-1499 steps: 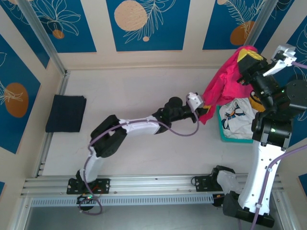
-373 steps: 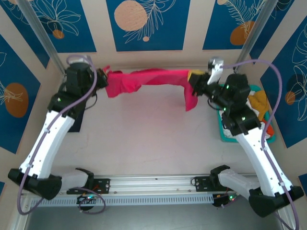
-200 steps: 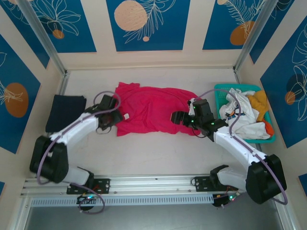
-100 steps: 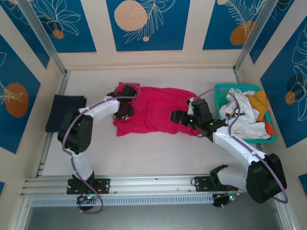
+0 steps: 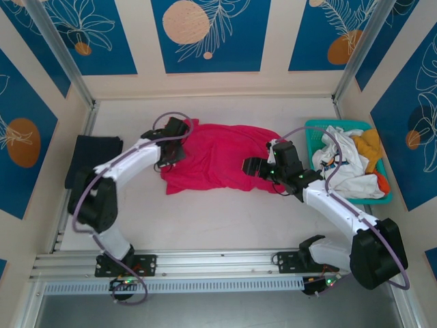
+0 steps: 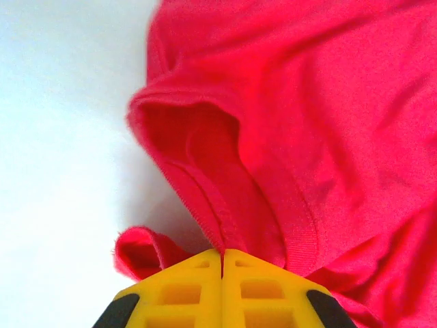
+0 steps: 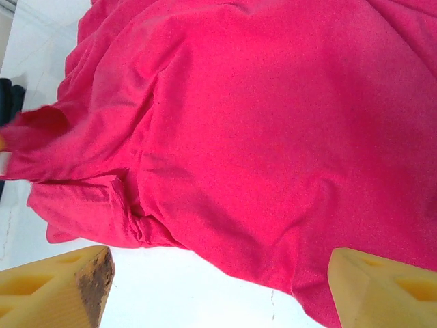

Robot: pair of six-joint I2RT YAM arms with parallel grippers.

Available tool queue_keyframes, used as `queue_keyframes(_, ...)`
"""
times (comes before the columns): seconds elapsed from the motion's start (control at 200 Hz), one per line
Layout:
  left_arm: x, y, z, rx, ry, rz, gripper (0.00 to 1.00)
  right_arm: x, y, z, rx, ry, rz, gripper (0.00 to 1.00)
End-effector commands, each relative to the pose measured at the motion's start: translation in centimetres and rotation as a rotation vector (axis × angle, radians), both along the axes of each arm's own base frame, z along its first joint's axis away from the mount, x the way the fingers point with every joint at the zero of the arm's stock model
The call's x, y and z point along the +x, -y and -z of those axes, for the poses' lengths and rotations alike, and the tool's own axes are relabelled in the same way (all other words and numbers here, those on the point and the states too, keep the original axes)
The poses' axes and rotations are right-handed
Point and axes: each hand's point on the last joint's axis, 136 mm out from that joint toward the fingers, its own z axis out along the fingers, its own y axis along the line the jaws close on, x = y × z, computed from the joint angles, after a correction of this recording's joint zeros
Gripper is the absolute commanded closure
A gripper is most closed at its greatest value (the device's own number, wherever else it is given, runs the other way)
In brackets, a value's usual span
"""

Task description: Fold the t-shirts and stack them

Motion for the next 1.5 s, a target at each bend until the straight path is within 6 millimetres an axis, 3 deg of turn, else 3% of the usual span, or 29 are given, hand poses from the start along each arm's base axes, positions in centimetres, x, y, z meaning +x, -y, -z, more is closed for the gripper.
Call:
queue_keyframes(0.0, -3.0, -2.6, -2.6, 0.018, 0.033, -0.055, 1.0, 1.5, -0.5, -1.0, -0.01, 0.036, -0.005, 0.18)
queue_keyframes(0.17, -6.4, -5.4, -2.9, -0.009, 0.067, -0.144, 1.0, 2.8, -2.6, -0.9, -0.003, 0.034, -0.054, 0.18)
queue_keyframes(0.345, -6.4, -6.1, -3.4, -0.024, 0.098, -0.158, 1.0, 4.0, -5.3, -0.3, -0.017, 0.028, -0.124, 0.18)
queue_keyframes(0.5, -3.2, -5.9, -3.6, -0.013, 0.128, -0.138, 1.0, 5.5, -7.0, 1.3, -0.006, -0.012, -0.136, 0.18)
queue_keyframes(0.745, 5.1, -5.5, -2.8, -0.039, 0.078, -0.108, 1.0, 5.6, -10.5, 1.9, 0.004, -0.013, -0.23, 0.17)
queue_keyframes(0.78, 5.7, -5.4, -3.1, -0.038, 0.068, -0.1, 0.87, 5.4, -11.3, 1.9, 0.005, -0.005, -0.256, 0.17)
queue_keyframes(0.87, 6.0, -5.3, -4.2, -0.044, 0.089, -0.096, 0.32, 4.5, -13.5, 2.2, -0.003, 0.013, -0.333, 0.17)
queue_keyframes(0.92, 5.3, -5.6, -4.6, -0.048, 0.105, -0.099, 0.08, 3.9, -15.0, 2.4, -0.011, 0.021, -0.375, 0.17)
queue_keyframes(0.955, 4.4, -6.0, -4.8, -0.041, 0.11, -0.111, 0.0, 3.6, -16.0, 2.7, -0.016, 0.026, -0.402, 0.17)
queue_keyframes(1.115, -1.1, -9.3, -4.7, -0.035, 0.105, -0.208, 0.0, 1.4, -21.1, 3.9, -0.011, 0.017, -0.536, 0.31)
queue_keyframes(1.225, -5.2, -11.1, -3.3, -0.061, 0.076, -0.261, 0.0, 0.3, -23.4, 5.6, -0.029, -0.02, -0.587, 0.44)
queue_keyframes(1.385, -9.6, -12.9, -1.7, -0.066, 0.035, -0.305, 0.0, -1.6, -25.2, 7.9, -0.051, -0.073, -0.658, 0.54)
queue_keyframes(1.495, -11.1, -13.6, -1.3, -0.061, 0.033, -0.318, 0.0, -2.8, -25.6, 8.7, -0.078, -0.092, -0.696, 0.7)
